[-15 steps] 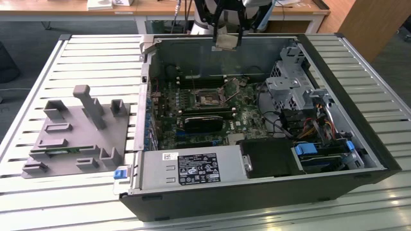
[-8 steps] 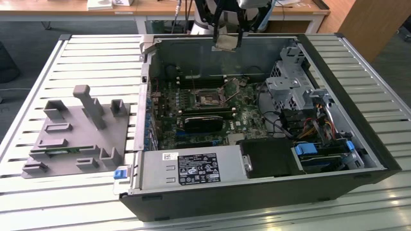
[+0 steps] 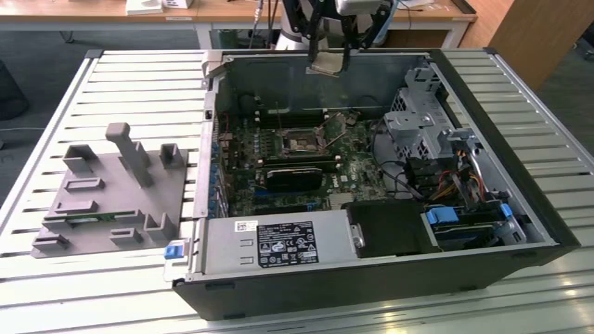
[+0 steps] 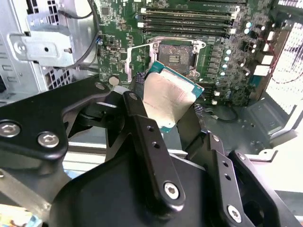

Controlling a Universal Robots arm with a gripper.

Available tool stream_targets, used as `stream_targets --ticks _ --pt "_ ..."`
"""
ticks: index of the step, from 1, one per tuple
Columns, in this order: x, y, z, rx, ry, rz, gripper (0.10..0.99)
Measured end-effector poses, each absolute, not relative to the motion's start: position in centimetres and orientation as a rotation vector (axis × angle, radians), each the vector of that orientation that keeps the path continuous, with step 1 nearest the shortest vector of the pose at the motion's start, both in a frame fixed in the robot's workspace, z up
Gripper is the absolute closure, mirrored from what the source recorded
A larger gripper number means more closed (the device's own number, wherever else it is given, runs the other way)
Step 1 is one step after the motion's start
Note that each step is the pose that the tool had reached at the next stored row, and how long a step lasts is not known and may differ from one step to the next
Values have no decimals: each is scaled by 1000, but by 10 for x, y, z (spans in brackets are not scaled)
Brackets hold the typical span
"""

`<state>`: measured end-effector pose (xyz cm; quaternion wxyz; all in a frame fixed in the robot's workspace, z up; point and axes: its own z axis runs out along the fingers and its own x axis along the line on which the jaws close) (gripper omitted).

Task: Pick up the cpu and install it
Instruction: 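Place the cpu into insertion slot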

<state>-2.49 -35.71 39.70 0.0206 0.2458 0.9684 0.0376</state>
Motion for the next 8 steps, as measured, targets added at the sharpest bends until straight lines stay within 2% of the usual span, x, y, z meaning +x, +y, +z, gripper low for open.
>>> stream_targets --ticks 8 --pt "-25 -357 394 898 2962 113 557"
